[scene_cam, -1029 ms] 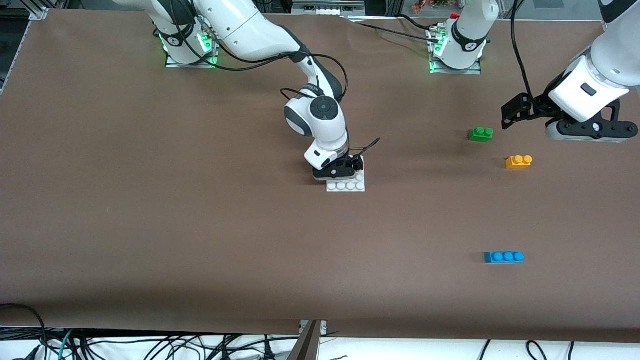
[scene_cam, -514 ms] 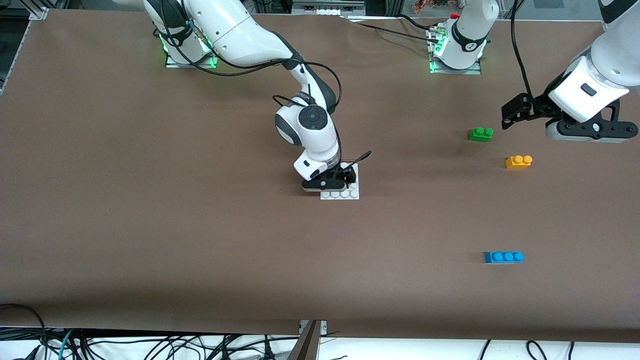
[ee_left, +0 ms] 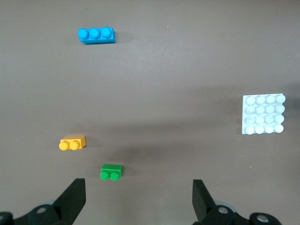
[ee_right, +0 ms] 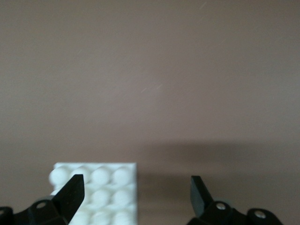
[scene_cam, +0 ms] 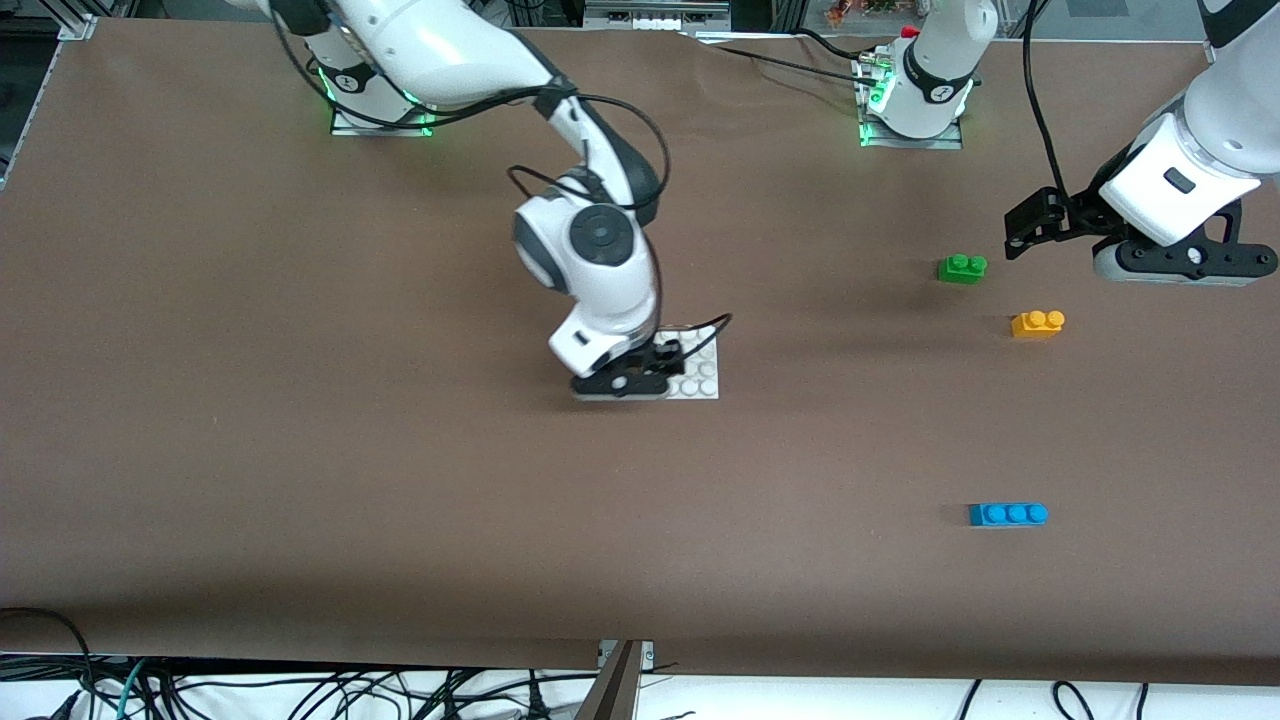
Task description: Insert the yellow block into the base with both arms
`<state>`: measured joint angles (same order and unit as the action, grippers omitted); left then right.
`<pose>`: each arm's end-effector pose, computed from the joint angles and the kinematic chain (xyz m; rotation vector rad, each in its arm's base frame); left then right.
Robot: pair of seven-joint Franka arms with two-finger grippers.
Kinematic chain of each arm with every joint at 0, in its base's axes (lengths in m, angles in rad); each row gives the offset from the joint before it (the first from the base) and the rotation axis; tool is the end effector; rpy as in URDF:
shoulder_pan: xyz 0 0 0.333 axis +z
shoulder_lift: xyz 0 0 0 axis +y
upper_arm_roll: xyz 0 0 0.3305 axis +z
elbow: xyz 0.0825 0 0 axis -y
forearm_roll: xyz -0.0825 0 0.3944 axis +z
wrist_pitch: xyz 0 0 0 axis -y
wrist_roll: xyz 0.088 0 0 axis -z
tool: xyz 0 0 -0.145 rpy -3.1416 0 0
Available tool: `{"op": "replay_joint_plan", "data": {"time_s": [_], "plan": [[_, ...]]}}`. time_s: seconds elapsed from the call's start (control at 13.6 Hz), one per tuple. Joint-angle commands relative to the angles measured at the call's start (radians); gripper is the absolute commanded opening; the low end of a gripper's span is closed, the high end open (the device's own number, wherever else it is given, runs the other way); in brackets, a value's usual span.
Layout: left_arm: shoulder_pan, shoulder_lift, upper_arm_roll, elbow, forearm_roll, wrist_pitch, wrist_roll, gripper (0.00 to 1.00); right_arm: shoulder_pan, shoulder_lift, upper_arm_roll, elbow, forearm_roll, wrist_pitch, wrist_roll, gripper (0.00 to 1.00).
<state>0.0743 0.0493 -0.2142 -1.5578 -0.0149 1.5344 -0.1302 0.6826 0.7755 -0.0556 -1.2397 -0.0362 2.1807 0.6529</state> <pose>0.5673 -0.0794 0.5768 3.1239 -0.0154 -0.1162 0.6369 0.4718 0.2884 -3.0856 -0.0177 -0.2701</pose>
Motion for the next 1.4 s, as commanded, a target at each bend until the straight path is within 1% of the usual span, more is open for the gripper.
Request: {"op": "replay_joint_plan", "data": {"time_s": [0.0, 0.07, 0.22, 0.37, 0.44, 0.59, 0.66, 0.81, 0.88, 1.03, 1.1, 1.18, 1.32], "plan": [[0.022, 0.035, 0.018, 0.027, 0.026, -0.023, 0.007, 1.00, -0.090, -0.062, -0.041, -0.020, 0.004, -0.065, -0.174, 1.00], [0.035, 0.058, 0.021, 0.021, 0.042, -0.014, 0.011, 1.00, -0.107, -0.077, -0.067, -0.023, 0.006, -0.078, -0.194, 1.00], [0.036, 0.113, 0.015, 0.019, 0.169, -0.014, 0.014, 1.00, -0.139, -0.093, -0.117, -0.023, 0.006, -0.107, -0.248, 1.00], [0.051, 0.151, 0.019, -0.013, 0.174, -0.016, 0.014, 1.00, -0.179, -0.111, -0.160, -0.023, 0.016, -0.108, -0.390, 1.00], [0.083, 0.159, 0.019, -0.051, 0.173, 0.009, 0.021, 1.00, -0.210, -0.131, -0.164, -0.023, 0.018, -0.119, -0.425, 1.00], [0.127, 0.161, 0.019, -0.154, 0.173, 0.123, 0.087, 1.00, -0.257, -0.195, -0.156, -0.032, 0.019, -0.204, -0.429, 1.00], [0.152, 0.161, 0.019, -0.201, 0.176, 0.174, 0.087, 1.00, -0.297, -0.226, -0.142, -0.035, 0.015, -0.254, -0.438, 1.00], [0.176, 0.150, 0.024, -0.333, 0.193, 0.348, 0.096, 1.00, -0.374, -0.301, -0.086, -0.055, 0.007, -0.315, -0.502, 1.00], [0.218, 0.144, 0.021, -0.397, 0.203, 0.425, 0.098, 1.00, -0.414, -0.346, -0.067, -0.070, 0.006, -0.340, -0.565, 1.00], [0.239, 0.130, 0.021, -0.519, 0.271, 0.582, 0.098, 1.00, -0.489, -0.427, -0.064, -0.089, 0.015, -0.342, -0.654, 1.00], [0.254, 0.123, 0.021, -0.575, 0.298, 0.668, 0.098, 1.00, -0.524, -0.474, -0.064, -0.111, 0.016, -0.328, -0.654, 1.00], [0.289, 0.122, 0.019, -0.617, 0.300, 0.723, 0.099, 1.00, -0.543, -0.516, -0.064, -0.134, 0.016, -0.328, -0.654, 1.00], [0.323, 0.125, 0.021, -0.688, 0.305, 0.834, 0.157, 1.00, -0.572, -0.626, -0.063, -0.234, 0.016, -0.341, -0.659, 1.00]]}}
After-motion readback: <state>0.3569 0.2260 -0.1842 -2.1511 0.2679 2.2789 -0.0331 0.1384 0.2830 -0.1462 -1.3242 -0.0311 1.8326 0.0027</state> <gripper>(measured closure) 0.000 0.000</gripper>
